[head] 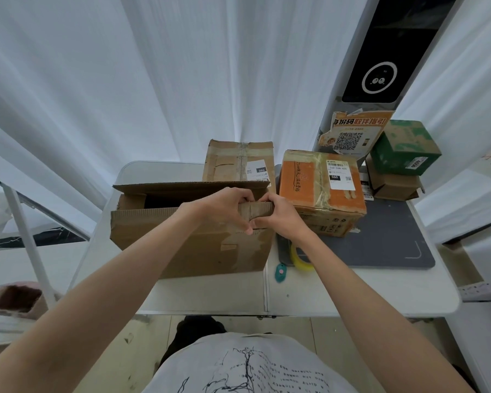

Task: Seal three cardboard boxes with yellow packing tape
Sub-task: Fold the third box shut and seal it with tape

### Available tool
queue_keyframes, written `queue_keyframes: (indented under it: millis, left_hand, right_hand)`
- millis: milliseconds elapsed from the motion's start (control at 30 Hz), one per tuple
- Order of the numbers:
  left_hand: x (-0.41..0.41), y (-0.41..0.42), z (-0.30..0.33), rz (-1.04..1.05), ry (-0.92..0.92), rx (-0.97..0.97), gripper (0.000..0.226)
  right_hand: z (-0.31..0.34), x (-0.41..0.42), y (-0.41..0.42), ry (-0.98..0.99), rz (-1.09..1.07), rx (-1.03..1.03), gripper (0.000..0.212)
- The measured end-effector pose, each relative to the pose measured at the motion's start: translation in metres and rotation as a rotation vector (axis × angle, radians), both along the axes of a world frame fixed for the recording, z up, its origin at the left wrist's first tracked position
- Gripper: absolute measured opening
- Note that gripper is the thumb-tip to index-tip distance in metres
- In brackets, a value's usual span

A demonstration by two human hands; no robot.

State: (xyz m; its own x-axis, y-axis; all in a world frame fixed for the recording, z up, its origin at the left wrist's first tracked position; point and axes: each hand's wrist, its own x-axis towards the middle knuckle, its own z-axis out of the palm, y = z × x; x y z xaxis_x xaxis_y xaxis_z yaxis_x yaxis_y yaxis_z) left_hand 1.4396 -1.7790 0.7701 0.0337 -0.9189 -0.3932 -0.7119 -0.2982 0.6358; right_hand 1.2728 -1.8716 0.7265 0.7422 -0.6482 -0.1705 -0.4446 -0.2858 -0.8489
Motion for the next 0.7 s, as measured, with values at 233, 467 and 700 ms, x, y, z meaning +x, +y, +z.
queue_keyframes:
  millis: [233, 467, 700]
  left_hand:
    - [-0.004, -0.002, -0.014, 0.083, -0.001, -0.113, 0.059]
    - [-0.005, -0.003, -0.01, 0.099, 0.059, -0.158, 0.061]
    - [-0.005, -0.002, -0.011, 0.094, 0.041, -0.184, 0.061]
  right_hand:
    - [0.008, -0.002, 0.002, -0.021, -0.001, 0.051, 0.032]
    - [0.014, -0.002, 0.004, -0.082, -0.064, 0.211, 0.018]
    - [0.018, -0.002, 0.006, -0.098, -0.071, 0.291, 0.015]
